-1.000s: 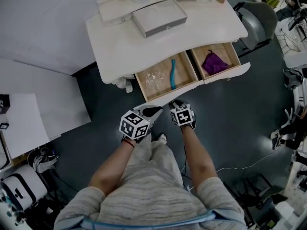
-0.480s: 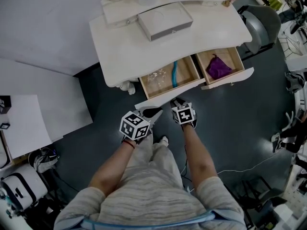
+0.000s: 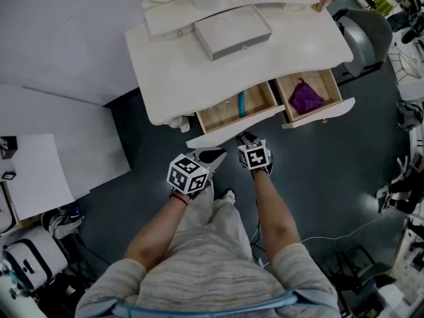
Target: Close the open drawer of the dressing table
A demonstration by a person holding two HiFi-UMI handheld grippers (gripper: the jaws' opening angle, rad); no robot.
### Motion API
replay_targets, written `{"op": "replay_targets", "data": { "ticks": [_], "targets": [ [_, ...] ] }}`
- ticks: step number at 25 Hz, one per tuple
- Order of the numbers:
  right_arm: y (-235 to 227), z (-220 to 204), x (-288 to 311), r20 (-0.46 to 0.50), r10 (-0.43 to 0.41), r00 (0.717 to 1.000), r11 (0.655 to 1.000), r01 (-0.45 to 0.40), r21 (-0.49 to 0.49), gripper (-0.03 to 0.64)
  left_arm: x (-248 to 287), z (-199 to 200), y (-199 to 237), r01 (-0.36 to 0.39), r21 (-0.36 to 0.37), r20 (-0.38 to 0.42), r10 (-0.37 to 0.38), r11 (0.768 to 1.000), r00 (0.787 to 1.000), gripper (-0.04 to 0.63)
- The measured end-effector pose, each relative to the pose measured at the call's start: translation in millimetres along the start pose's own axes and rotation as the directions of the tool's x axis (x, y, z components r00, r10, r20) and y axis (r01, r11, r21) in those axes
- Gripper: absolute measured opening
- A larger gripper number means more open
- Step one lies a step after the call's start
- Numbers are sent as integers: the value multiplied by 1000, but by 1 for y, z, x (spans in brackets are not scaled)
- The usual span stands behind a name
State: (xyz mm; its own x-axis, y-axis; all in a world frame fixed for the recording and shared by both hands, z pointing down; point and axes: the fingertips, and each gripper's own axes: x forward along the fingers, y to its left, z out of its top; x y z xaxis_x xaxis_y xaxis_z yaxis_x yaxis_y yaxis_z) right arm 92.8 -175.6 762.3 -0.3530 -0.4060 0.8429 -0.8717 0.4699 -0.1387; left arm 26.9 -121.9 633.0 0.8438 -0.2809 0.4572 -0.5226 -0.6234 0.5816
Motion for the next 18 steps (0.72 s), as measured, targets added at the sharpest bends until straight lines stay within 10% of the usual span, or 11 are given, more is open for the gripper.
{"op": "replay_targets", "data": {
  "ticks": [18],
  "targets": [
    [-7, 48, 27, 53, -12, 999, 1000, 12, 3, 118, -1, 12, 27, -3, -17, 2, 3, 1000, 1000, 23]
  ]
}}
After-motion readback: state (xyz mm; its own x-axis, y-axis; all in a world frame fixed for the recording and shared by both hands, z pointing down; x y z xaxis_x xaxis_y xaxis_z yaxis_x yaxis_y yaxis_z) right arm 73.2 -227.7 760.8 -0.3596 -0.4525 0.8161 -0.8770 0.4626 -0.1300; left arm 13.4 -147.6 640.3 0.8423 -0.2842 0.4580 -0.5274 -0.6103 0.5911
